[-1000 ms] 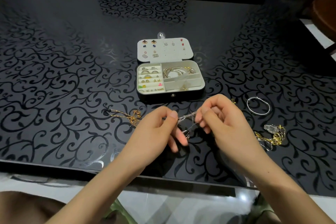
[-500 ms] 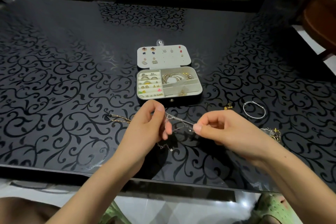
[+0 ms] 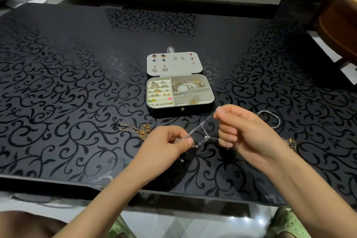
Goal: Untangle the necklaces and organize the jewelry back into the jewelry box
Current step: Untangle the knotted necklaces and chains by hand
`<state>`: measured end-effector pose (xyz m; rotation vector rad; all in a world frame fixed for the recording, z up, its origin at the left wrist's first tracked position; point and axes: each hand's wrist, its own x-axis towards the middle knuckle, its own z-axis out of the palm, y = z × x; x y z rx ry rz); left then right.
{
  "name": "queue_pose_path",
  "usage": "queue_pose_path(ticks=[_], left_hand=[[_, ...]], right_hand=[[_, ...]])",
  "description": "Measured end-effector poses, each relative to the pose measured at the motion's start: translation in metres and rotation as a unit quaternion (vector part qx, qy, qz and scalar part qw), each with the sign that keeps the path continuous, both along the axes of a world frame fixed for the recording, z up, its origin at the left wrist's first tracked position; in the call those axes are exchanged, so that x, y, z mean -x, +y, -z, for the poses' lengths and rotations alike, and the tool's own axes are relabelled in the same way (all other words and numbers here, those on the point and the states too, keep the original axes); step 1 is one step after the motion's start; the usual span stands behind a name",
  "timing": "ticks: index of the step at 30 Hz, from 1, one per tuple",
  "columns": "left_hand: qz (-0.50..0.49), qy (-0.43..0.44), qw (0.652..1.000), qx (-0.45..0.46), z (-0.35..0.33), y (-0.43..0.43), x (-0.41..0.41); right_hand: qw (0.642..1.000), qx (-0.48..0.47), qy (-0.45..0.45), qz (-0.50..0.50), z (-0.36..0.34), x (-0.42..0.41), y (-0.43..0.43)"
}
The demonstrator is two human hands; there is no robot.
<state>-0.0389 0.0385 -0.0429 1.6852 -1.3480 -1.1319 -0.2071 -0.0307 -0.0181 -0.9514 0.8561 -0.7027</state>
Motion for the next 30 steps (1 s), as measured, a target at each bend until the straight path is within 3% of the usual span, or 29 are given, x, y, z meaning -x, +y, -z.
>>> queue_pose_path(ticks=[2, 4, 7, 11, 17, 24, 30], left_hand=[[-0.031, -0.026, 0.999, 0.016, 0.0, 0.001, 0.002], [-0.076, 0.04, 0.996, 0.013, -0.003, 0.001, 0.003], [-0.111, 0.167, 0.98, -0.001, -0.006, -0.003, -0.002], [-0.088, 0.24, 0.967, -0.009, -0.008, -0.003, -0.003], [-0.096, 0.206, 0.974, 0.001, -0.005, -0.002, -0.007], [-0.09, 0.194, 0.977, -0.006, -0.007, 0.0, -0.007], [-0.074, 0.173, 0.982, 0.011, -0.011, 0.001, 0.0]], right_hand=[[0.999, -0.026, -0.02, 0.007, -0.001, 0.001, 0.0], [0.999, -0.039, -0.008, 0.004, -0.002, 0.002, 0.001], [0.996, 0.005, 0.094, -0.01, -0.003, 0.004, 0.002], [0.976, 0.103, 0.193, 0.005, -0.004, 0.008, 0.002], [0.955, 0.204, 0.215, 0.017, -0.007, 0.013, 0.004], [0.866, 0.341, 0.363, -0.036, -0.006, 0.018, 0.004], [0.876, 0.313, 0.354, -0.095, 0.006, 0.006, 0.01]])
